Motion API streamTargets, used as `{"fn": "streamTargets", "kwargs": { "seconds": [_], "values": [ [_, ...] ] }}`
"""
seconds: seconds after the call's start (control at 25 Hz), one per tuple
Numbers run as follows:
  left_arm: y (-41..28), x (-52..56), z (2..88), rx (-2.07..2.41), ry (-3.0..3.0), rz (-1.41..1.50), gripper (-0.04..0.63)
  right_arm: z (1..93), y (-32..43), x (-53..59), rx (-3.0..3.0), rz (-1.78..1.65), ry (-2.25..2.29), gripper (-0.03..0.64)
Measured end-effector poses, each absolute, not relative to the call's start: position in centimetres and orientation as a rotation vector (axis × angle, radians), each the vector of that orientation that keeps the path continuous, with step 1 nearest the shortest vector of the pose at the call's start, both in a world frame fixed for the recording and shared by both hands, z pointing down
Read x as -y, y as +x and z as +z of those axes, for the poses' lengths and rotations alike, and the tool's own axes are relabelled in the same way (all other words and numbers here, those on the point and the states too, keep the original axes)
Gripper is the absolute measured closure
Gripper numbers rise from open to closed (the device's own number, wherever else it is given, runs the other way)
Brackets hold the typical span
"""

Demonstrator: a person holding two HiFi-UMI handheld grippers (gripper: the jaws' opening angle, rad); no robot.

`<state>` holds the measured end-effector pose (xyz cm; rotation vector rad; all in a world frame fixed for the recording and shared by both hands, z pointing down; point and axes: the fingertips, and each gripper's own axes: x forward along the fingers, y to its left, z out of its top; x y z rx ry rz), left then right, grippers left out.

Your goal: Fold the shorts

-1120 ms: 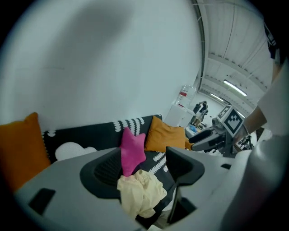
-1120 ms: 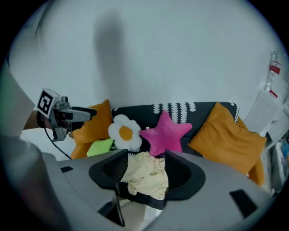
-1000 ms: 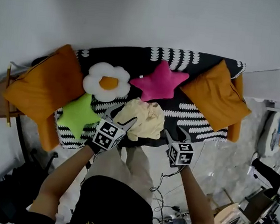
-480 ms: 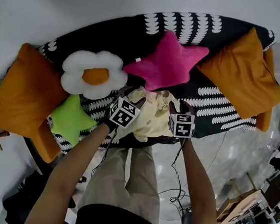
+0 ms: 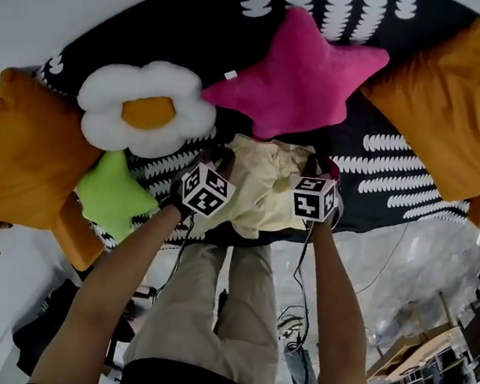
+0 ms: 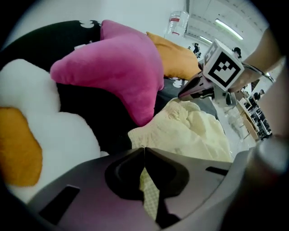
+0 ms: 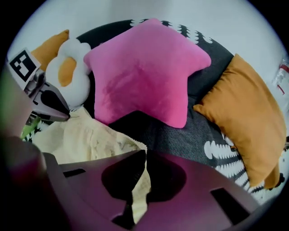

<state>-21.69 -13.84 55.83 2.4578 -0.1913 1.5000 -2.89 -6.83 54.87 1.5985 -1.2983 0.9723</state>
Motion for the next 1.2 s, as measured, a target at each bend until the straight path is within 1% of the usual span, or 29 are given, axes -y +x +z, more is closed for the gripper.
{"fn": "streamTargets", "kwargs": {
  "seconds": [0.08, 0.2, 0.32, 0.4, 0.44, 0.48, 0.52, 0.56, 0.64, 0.68, 0.76, 0.84, 0.88, 1.0, 1.04, 1.08, 1.12, 1.2],
  "values": [
    [-23.2, 13.2, 54.8, 0.196, 2.462, 1.486, 0.575, 54.0, -2.5, 4.7, 1.282, 1.036, 1.615, 0.6],
    [-26.1, 12.2, 53.7, 0.207, 2.408, 1.487, 0.575, 53.1, -2.9, 0.4, 1.261, 1.136, 1.585, 0.6],
    [-28.1, 11.1, 53.4, 0.174, 2.373, 1.505, 0.57, 53.1, -3.4, -2.8, 1.262, 1.159, 1.535, 0.598],
    [-29.0, 11.2, 53.5, 0.144, 2.351, 1.506, 0.452, 53.2, -2.7, -2.0, 1.269, 1.124, 1.561, 0.598],
    [-29.4, 11.8, 53.6, 0.153, 2.335, 1.49, 0.413, 53.4, -2.3, -0.6, 1.277, 1.112, 1.596, 0.589],
    [-29.8, 12.9, 53.6, 0.185, 2.322, 1.461, 0.4, 53.5, -2.0, 1.3, 1.29, 1.111, 1.64, 0.581],
    [-29.8, 14.4, 53.5, 0.23, 2.312, 1.424, 0.4, 53.6, -1.9, 3.4, 1.309, 1.118, 1.682, 0.575],
    [-29.5, 16.1, 53.3, 0.279, 2.307, 1.388, 0.4, 53.7, -1.8, 5.6, 1.334, 1.129, 1.714, 0.555],
    [-27.9, 18.6, 53.3, 0.363, 2.308, 1.376, 0.395, 53.8, -2.0, 9.3, 1.401, 1.145, 1.722, 0.496],
    [-26.7, 19.3, 53.6, 0.394, 2.307, 1.4, 0.392, 54.0, -2.1, 10.6, 1.432, 1.142, 1.695, 0.477],
    [-24.3, 19.4, 54.9, 0.411, 2.251, 1.444, 0.408, 54.7, -3.0, 12.1, 1.477, 1.109, 1.594, 0.46],
    [-22.7, 18.2, 56.5, 0.347, 2.15, 1.485, 0.397, 55.9, -4.5, 12.5, 1.493, 1.06, 1.467, 0.449],
    [-22.3, 17.4, 57.4, 0.303, 2.116, 1.521, 0.378, 56.4, -5.1, 12.3, 1.493, 1.034, 1.408, 0.451],
    [-22.4, 15.0, 58.5, 0.211, 2.151, 1.617, 0.375, 57.5, -6.5, 11.0, 1.497, 0.954, 1.304, 0.465],
    [-22.5, 14.2, 58.4, 0.198, 2.187, 1.621, 0.364, 57.6, -6.6, 10.4, 1.505, 0.92, 1.286, 0.476],
    [-22.6, 13.2, 58.1, 0.195, 2.218, 1.611, 0.351, 57.5, -6.6, 9.8, 1.509, 0.882, 1.267, 0.505],
    [-22.7, 12.3, 57.8, 0.199, 2.237, 1.591, 0.319, 57.5, -6.4, 9.1, 1.506, 0.844, 1.247, 0.509],
    [-23.5, 10.8, 57.1, 0.219, 2.255, 1.539, 0.305, 57.4, -6.1, 7.6, 1.488, 0.791, 1.207, 0.52]
  ]
}}
